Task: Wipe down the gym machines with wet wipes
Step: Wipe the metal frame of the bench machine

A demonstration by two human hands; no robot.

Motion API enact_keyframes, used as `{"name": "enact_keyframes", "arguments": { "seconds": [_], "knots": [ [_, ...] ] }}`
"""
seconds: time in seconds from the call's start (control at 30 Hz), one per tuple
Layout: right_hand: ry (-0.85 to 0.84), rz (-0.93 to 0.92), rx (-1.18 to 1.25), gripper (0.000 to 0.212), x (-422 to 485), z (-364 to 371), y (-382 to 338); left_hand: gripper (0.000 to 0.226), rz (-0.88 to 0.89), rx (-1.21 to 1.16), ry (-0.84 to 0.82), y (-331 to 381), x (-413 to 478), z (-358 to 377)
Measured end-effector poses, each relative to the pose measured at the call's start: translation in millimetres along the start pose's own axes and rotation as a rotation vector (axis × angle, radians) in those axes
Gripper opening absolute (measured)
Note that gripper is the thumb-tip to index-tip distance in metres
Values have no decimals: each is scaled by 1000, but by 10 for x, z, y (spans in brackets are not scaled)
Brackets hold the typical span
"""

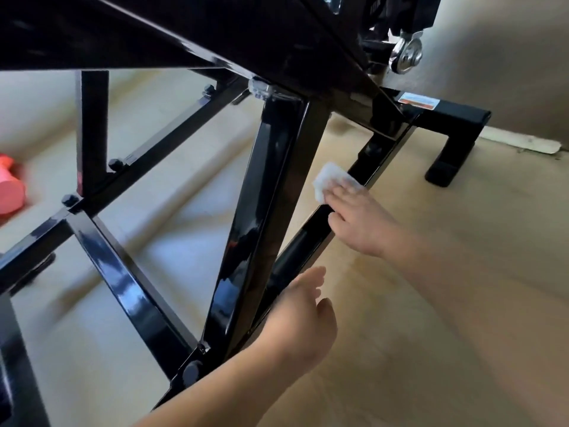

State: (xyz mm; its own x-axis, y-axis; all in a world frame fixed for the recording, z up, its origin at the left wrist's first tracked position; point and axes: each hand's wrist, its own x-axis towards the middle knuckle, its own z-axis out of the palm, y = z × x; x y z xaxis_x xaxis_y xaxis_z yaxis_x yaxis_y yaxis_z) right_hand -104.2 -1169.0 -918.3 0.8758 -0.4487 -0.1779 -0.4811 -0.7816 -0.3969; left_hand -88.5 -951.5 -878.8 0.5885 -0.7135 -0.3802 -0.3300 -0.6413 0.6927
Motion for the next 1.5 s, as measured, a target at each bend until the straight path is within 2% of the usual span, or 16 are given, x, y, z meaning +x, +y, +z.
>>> {"name": "enact_keyframes", "arguments": {
  "seconds": [0.1, 0.17, 0.33, 0.4, 0.53, 0.63, 0.7, 0.8, 0.9, 1.1, 1.17, 1.23, 1.27, 1.33, 1.4, 1.5],
  "knots": [
    [-13, -285, 48, 63, -512, 438, -363, 39, 31, 57, -32, -210, -213, -14],
    [-13, -327, 17, 65, -603, 525, -338, 36, 49, 105, -72, -355, -352, -53],
    [99, 83, 156, 57, -293, 346, -378, 29, 67, 96, -92, -542, -523, -205],
    [128, 49, 190, 56, -365, 467, -610, 28, 53, 73, -109, -555, -590, -306],
    [54, -273, 260, 68, -958, 893, -877, 24, 83, 134, -140, -703, -744, -504],
    [1, -286, 266, 75, -1112, 874, -765, 24, 103, 168, -142, -773, -804, -542],
    [-9, -238, 124, 76, -903, 748, -666, 27, 123, 178, -156, -756, -813, -500],
    [-18, -21, 2, 63, -477, 441, -530, 24, 131, 130, -149, -756, -791, -414],
    [18, 60, 103, 56, -388, 352, -570, 24, 93, 67, -122, -777, -817, -406],
    [224, -58, 392, 56, -1045, 938, -1010, 27, 31, 68, -121, -902, -879, -504],
    [252, -27, 362, 49, -1138, 948, -1052, 27, -3, 23, -114, -902, -896, -501],
    [250, 88, 279, 35, -1162, 851, -1073, 26, -10, -8, -101, -890, -909, -497],
    [249, 174, 313, 28, -1203, 789, -1100, 26, -16, -27, -88, -882, -920, -506],
    [303, 266, 599, 12, -1387, 699, -1189, 23, -30, -110, -37, -861, -970, -546],
    [305, 250, 858, 11, -1602, 624, -1331, 19, -54, -234, 58, -840, -1019, -598],
    [143, 193, 1113, 4, -1812, 539, -1544, 21, -79, -412, 126, -737, -1069, -736]
  ]
}}
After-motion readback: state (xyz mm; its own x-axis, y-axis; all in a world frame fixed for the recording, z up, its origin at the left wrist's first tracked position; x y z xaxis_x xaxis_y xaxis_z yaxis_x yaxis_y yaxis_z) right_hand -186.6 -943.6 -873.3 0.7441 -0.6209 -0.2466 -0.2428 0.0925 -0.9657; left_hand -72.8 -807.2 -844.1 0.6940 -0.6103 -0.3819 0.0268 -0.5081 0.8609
